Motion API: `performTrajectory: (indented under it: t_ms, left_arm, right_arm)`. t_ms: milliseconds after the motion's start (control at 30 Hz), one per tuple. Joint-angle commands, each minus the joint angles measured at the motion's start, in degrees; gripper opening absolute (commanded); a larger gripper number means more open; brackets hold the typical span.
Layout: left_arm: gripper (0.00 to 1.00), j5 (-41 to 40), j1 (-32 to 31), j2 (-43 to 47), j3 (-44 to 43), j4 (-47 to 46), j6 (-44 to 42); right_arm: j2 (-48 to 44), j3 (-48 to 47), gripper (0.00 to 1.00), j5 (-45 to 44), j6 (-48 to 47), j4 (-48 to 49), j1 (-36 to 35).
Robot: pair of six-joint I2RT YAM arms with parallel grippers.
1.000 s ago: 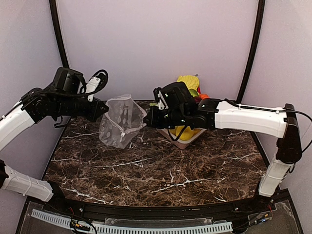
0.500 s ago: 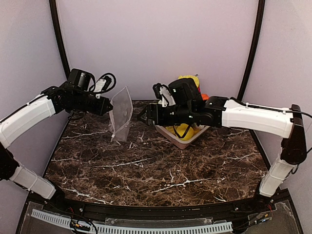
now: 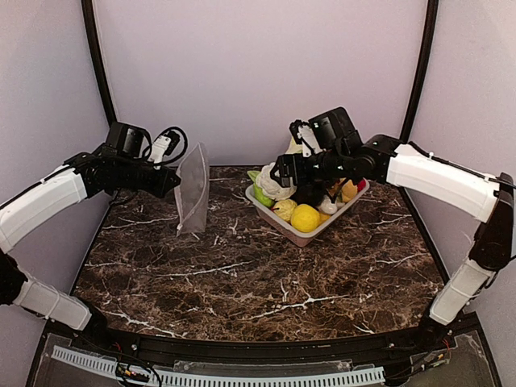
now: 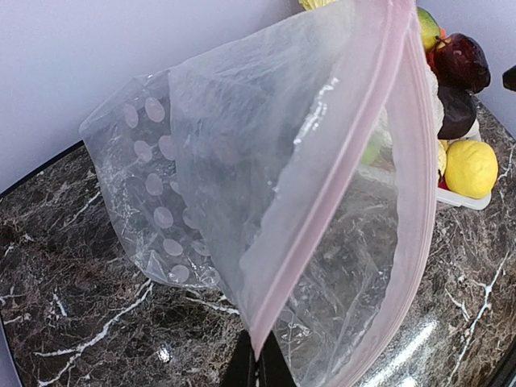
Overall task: Place the food in the zip-top bag and seal the zipper
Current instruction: Open the zipper food storage bag at the center of the board, then pick up the fake vegetable from the bin.
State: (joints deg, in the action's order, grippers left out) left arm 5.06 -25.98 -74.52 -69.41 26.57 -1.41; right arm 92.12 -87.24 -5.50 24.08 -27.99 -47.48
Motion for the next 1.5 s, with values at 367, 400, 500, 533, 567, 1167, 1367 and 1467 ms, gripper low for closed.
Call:
performTrajectory:
  t_ms: [367, 400, 500, 533, 567, 1167, 1367, 1467]
  left_arm:
    - [0.01, -0.1, 0.3, 0.2, 2.3, -0.4, -1.6]
    - [0.01, -0.1, 0.3, 0.3, 2.3, -0.4, -1.6]
    - [0.01, 0.0, 0.3, 0.2, 2.3, -0.3, -1.6]
    - [0.01, 0.0, 0.3, 0.3, 2.3, -0.3, -1.6]
    - [0.01, 0.1, 0.3, 0.3, 2.3, -0.3, -1.6]
    - [0.01, 1.1, 0.3, 0.2, 2.5, -0.3, -1.5]
    - [0.01, 1.2, 0.3, 0.3, 2.5, -0.4, -1.5]
    - [0.01, 1.4, 0.3, 0.3, 2.5, -0.4, -1.5]
  right_arm:
    - [14.1, -14.4, 0.98, -6.8, -7.9, -6.0, 4.2]
    - [15.0, -15.2, 0.98, -6.5, -8.0, -6.1, 4.2]
    - [17.4, -17.1, 0.98, -7.1, -8.6, -7.1, 4.3]
    - [17.9, -17.6, 0.98, -7.7, -8.7, -7.3, 4.3]
    - [18.3, -17.9, 0.99, -8.4, -8.8, -7.6, 4.4]
    - [22.1, -20.4, 0.95, -7.7, -9.4, -8.8, 5.4]
    - [22.4, -20.4, 0.88, -7.1, -9.1, -8.9, 5.8]
    - [22.6, -20.3, 0.85, -6.9, -8.8, -8.9, 6.1]
